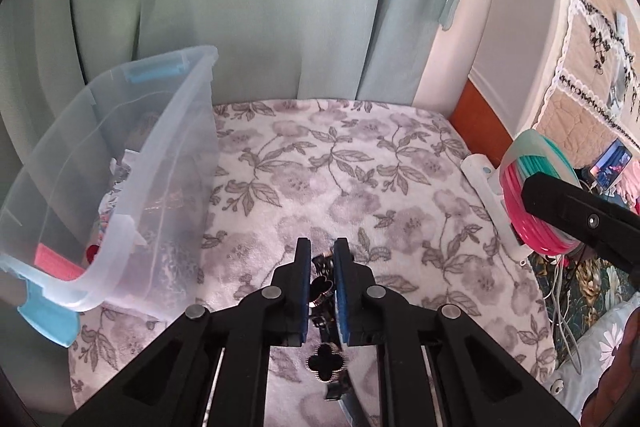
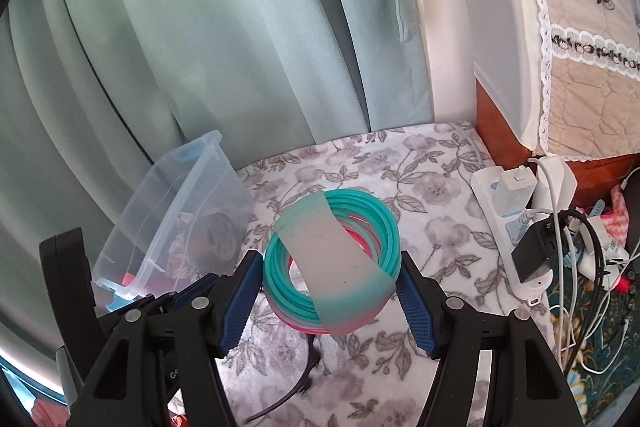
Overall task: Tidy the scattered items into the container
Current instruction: 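Lift the hair tie coil with the right tool while the left tool carries the headband over the box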
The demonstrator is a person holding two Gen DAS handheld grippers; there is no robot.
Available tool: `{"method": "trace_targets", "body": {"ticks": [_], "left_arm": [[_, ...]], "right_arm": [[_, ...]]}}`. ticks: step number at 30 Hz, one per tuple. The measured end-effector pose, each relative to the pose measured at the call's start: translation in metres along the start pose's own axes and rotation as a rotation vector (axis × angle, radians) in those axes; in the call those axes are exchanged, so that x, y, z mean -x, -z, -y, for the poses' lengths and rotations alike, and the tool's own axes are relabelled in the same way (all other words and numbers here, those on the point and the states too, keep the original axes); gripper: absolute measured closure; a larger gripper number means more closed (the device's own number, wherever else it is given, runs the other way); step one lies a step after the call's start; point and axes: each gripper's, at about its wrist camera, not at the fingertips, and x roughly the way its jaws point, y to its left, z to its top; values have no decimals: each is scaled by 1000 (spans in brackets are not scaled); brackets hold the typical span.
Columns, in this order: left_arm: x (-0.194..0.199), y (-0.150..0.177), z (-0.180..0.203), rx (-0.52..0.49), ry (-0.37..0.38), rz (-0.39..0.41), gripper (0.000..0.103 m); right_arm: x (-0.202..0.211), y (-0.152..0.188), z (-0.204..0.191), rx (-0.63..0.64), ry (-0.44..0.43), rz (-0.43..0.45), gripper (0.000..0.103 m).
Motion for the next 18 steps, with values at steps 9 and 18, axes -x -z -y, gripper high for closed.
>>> {"method": "trace_targets", "body": {"ticks": [9,18], "left_arm": [[11,6,-5,1,18,3,98],[-23,44,-6,10,54,-148,68]], "right_arm": [[21,7,-4,3,-12,32,34],[21,18,3,-28,-17,21,34]]}}
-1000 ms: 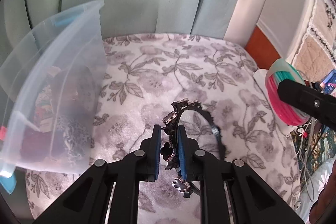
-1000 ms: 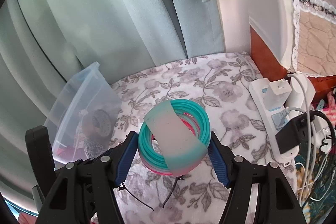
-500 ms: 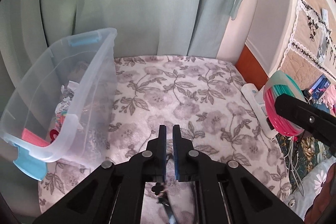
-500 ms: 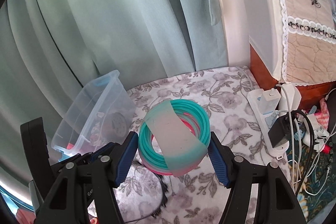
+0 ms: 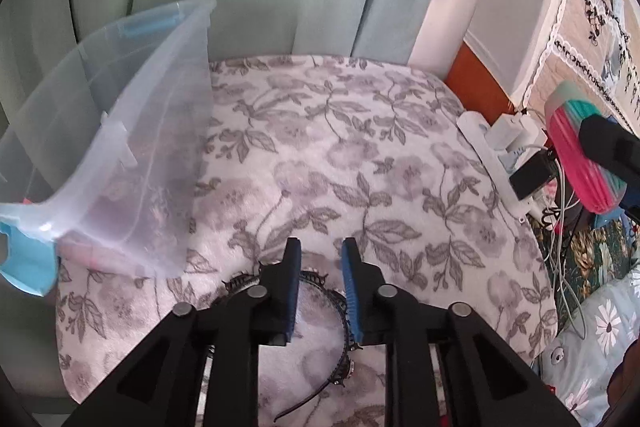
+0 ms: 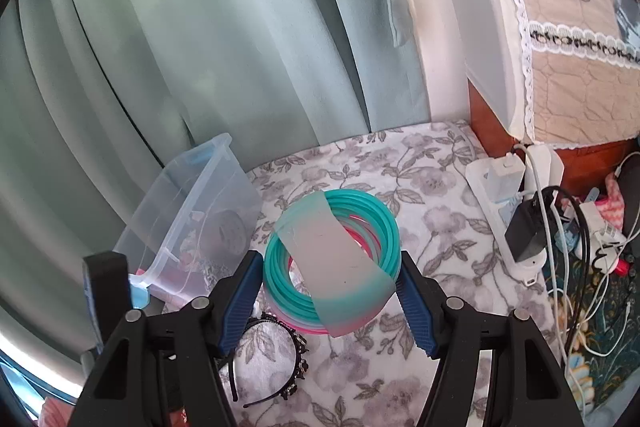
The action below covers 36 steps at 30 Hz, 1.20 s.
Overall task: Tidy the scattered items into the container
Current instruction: 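Lift the hair tie coil with the right tool while the left tool carries the headband over the box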
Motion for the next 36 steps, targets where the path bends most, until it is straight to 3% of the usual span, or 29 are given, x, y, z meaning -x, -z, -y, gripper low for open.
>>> {"method": "trace_targets", "body": {"ticks": [2,12,17,24,31,36], "left_arm": [[-15,7,3,1,-5,-43,62],[-79,28,10,37,-45,-233,62],[-84,26,20,-5,-84,-208,65],[-81,23,23,-15,-83,-184,89],[-60,17,26,-25,-45,-127,89],[-26,-7,28,-30,14,-31,89]], "right_arm": [[-2,2,3,-7,-1,-8,34],[-13,4,25,-49,10,-35,34],[-22,6,32,-64,9,-56,34],[-24,5,34,-68,14,-59,34],[-12,1,26,-55,21,-33,34],[3,-4,14,-36,25,3,34]]}}
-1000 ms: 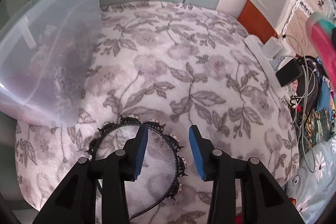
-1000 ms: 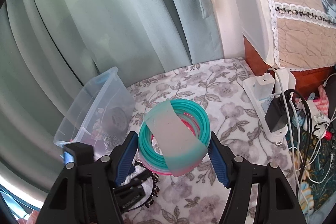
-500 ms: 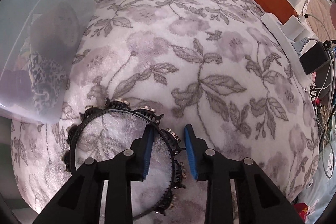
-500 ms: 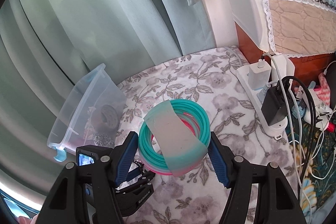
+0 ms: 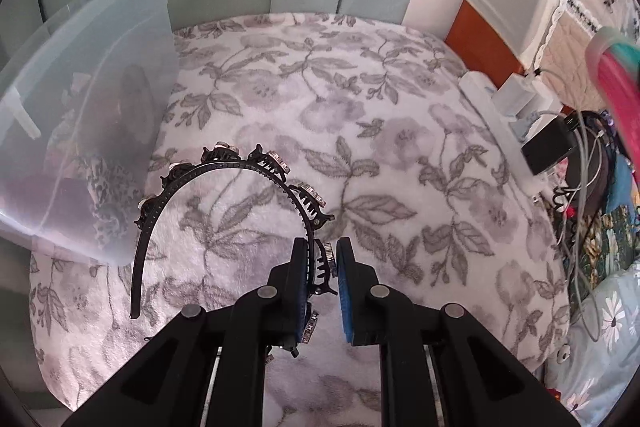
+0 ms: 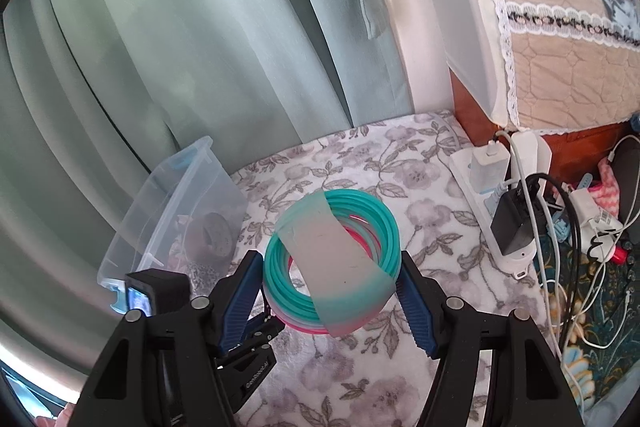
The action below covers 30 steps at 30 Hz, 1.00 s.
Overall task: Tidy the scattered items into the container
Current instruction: 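Lift the hair tie coil with the right tool while the left tool carries the headband over the box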
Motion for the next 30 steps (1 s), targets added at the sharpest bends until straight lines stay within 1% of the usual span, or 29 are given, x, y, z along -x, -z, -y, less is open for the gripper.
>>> {"method": "trace_targets", "body": {"ticks": [8,12,18,23,27,30], "left_arm": [[92,-39,3,-31,89,251,88],[131,-52,-6,-32,122,359,88],[179,-61,-32,-6,132,495,88],[205,-64,-64,25,103,567,88],[214,-65,-93,57,64,596,88],[214,-64,-115,89,31,602,88]], "right_arm": [[32,-16,-28,38,-1,95,34],[49,-25,-50,63,-10,146,34],[68,-38,-90,111,-43,224,34],[69,-46,-128,159,-88,252,34],[63,-50,-157,199,-126,253,34],[52,-52,-179,231,-153,240,34]]}}
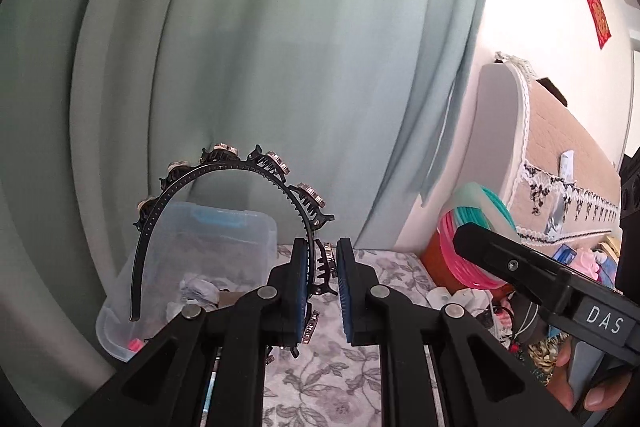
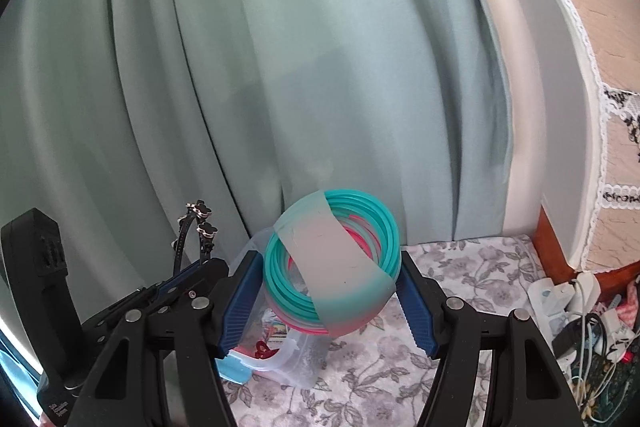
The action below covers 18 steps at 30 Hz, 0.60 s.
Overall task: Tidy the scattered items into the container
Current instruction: 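Lift the hair tie coil with the right tool while the left tool carries the headband over the box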
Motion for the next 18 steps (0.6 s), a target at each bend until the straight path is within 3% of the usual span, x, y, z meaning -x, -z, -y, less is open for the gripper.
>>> {"method": "trace_targets", "body": {"ticks": [9,18], "left_arm": [[-18,3,-57,59,-91,-29,88],[-53,7,-88,95,-127,-77,88]], "right_arm": [[-54,8,-42,49,-74,-95,34],[-99,17,-52,65,-112,-181,34]]}}
